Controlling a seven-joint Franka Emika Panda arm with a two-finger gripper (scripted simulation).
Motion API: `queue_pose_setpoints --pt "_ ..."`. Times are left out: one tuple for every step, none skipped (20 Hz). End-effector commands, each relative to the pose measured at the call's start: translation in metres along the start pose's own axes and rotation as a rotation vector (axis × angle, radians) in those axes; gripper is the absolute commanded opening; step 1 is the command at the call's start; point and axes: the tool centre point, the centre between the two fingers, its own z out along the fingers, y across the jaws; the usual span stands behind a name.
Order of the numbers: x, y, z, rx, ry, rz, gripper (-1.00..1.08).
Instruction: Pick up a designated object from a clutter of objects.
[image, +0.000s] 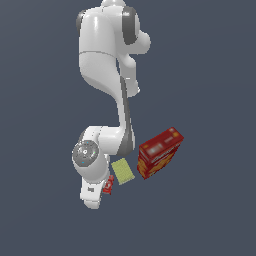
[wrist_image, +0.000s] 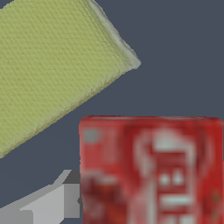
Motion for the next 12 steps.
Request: queue_pose_setpoints --pt "0.0000 0.0003 0.0000 -0.001 0.000 0.000 -1.00" --pt "0.0000 0.0003 0.0000 -0.001 0.000 0.000 -1.00" --pt "0.0000 0.0003 0.0000 -0.001 0.000 0.000 -1.00" --pt "0.0000 0.0003 0.0000 -0.001 0.000 0.000 -1.00" --pt "0.0000 0.0003 0.0000 -0.001 0.000 0.000 -1.00" --pt "0.0000 0.0003 0.0000 -0.001 0.000 0.000 -1.00" --pt "0.0000 0.0003 0.0000 -0.001 0.000 0.000 -1.00" --pt "0.0000 0.0003 0.0000 -0.001 0.000 0.000 -1.00" --pt "0.0000 0.0002 -0.0002 -0.001 0.000 0.000 -1.00" --pt "-0.0002 -0.0001 -0.0006 -0.001 0.000 0.000 -1.00" --pt "-0.0004 -0.0006 -0.0014 -0.001 0.000 0.000 -1.00" --pt "-0.0007 -0.0013 -0.0024 -0.001 0.000 0.000 -1.00"
